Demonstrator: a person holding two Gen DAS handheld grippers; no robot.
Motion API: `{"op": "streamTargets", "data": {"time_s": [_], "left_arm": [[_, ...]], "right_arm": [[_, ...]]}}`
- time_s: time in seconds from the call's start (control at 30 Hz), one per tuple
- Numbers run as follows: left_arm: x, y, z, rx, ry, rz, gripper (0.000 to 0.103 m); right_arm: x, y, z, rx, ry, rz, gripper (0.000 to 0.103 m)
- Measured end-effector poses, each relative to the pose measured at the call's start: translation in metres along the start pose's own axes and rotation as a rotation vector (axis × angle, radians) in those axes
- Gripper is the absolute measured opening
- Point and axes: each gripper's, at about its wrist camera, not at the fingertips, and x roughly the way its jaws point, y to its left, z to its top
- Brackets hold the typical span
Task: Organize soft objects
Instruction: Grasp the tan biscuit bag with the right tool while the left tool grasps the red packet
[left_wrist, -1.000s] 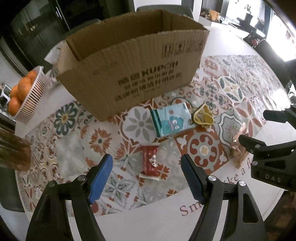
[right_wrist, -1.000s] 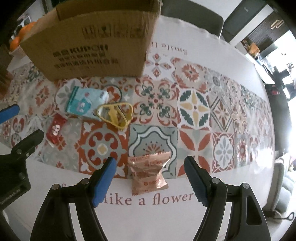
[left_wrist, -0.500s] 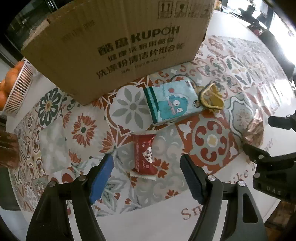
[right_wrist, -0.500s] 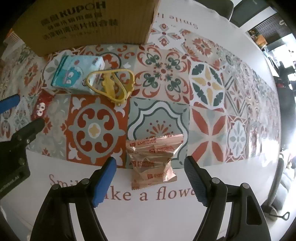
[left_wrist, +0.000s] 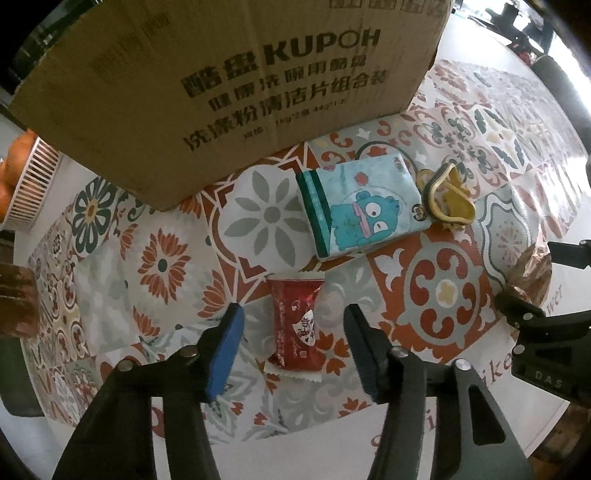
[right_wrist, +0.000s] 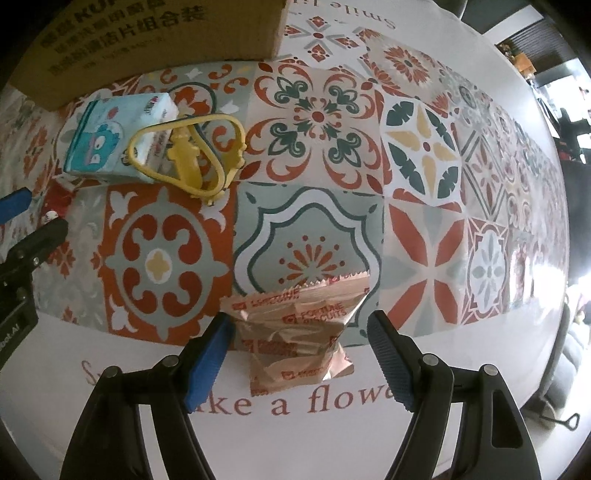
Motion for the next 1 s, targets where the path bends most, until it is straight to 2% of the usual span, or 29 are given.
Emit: {"op": "streamTargets", "data": {"time_s": [0.17, 0.3, 0.37, 0.4, 0.5, 0.57, 0.6, 1.0], "left_arm": [[0.011, -0.005, 0.010, -0.006, 0.023, 0.006, 0.046], [0.020, -0.005, 0.009, -0.017, 0.031, 0.012, 0.043], [0.023, -0.004, 0.011, -0.024, 0.034, 0.010, 0.041], [0.025, -0.003, 0.011, -0.026, 0.036, 0.010, 0.037], [0.031, 0.003, 0.011, -0.029, 0.037, 0.009, 0.035], [0.031, 0.002, 0.008, -0.021, 0.040, 0.011, 0.026], [0.031, 0.002, 0.007, -0.017, 0.034, 0.012, 0.024], [0.009, 0.005, -0.010, -0.053, -0.012, -0.052, 0.022]], "right_arm": [[0.010, -0.004, 0.004, -0.009, -0.004, -0.020, 0.073], [0.012, -0.005, 0.005, 0.004, -0.011, -0.006, 0.060], [0.012, -0.005, 0.006, 0.011, -0.014, -0.004, 0.057], [0.012, -0.005, 0.006, 0.013, -0.017, -0.002, 0.056], [0.008, -0.004, 0.004, 0.003, -0.022, -0.001, 0.051], [0.004, -0.002, 0.000, 0.004, -0.035, 0.000, 0.048], [0.002, -0.001, -0.001, 0.001, -0.042, 0.002, 0.048], [-0.037, 0.021, -0.015, -0.002, -0.169, 0.056, 0.047]]}}
